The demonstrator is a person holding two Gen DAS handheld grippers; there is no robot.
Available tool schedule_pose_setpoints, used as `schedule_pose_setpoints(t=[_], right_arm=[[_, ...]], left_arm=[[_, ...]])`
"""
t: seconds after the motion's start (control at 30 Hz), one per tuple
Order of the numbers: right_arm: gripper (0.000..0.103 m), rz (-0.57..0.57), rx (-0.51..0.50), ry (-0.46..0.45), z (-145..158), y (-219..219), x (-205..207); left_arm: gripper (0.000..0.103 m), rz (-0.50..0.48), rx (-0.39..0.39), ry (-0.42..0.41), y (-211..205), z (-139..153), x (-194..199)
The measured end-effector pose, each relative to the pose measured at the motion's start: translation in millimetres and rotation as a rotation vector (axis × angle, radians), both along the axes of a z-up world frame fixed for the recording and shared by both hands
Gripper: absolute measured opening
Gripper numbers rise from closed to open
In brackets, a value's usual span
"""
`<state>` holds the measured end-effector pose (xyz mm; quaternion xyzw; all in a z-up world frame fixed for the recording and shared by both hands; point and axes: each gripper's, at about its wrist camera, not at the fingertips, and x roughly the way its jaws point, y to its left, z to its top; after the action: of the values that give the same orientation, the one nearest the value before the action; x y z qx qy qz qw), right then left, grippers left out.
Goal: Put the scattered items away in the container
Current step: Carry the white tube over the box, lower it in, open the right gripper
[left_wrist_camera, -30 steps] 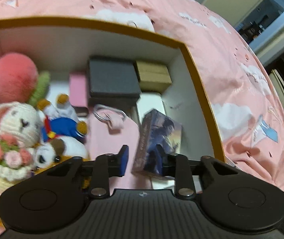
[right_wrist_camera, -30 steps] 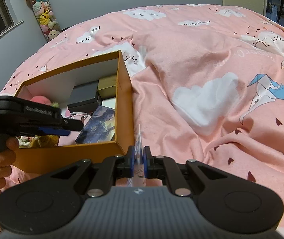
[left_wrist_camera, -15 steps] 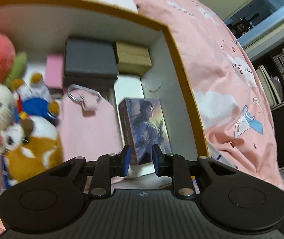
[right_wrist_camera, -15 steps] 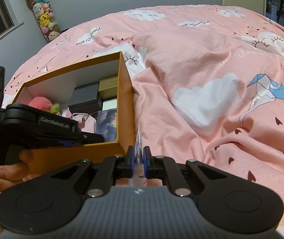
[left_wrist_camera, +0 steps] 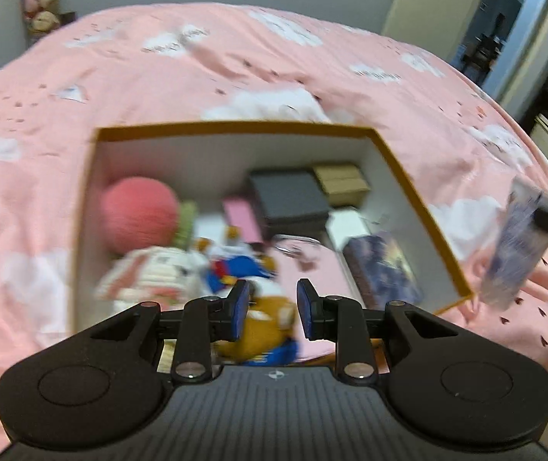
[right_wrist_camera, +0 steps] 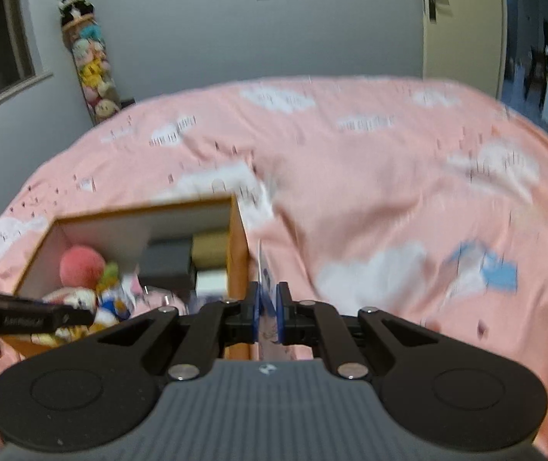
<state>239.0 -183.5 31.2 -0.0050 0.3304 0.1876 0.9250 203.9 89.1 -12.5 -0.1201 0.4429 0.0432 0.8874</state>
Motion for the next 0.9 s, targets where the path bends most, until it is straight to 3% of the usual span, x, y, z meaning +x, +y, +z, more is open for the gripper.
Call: schedule_pose_setpoints(t=[0.13, 0.2, 0.37, 0.63, 0.9], right_arm=[[0.009, 0.048, 0.036, -0.078, 30, 13, 2], [0.009, 0.086, 0.068, -0.098, 41, 25, 4], [0.009, 0.182, 0.113, -0.091, 48, 69, 17], [0.009, 0.259, 0.138, -0.029, 20, 148, 43], [0.009, 0.269, 0.131, 0.048, -22, 208, 70]], left_arm=[[0.038, 0.043, 0.000, -0.038, 21, 8, -11], [0.047, 0.054, 0.016, -0.051, 27, 9, -13], [0.048, 0.058, 0.051, -0.065, 36, 8, -16], [0.048, 0.051, 0.137, -0.066, 50, 3, -14], [0.048, 0.038, 0.155, -0.090, 59, -2, -12]])
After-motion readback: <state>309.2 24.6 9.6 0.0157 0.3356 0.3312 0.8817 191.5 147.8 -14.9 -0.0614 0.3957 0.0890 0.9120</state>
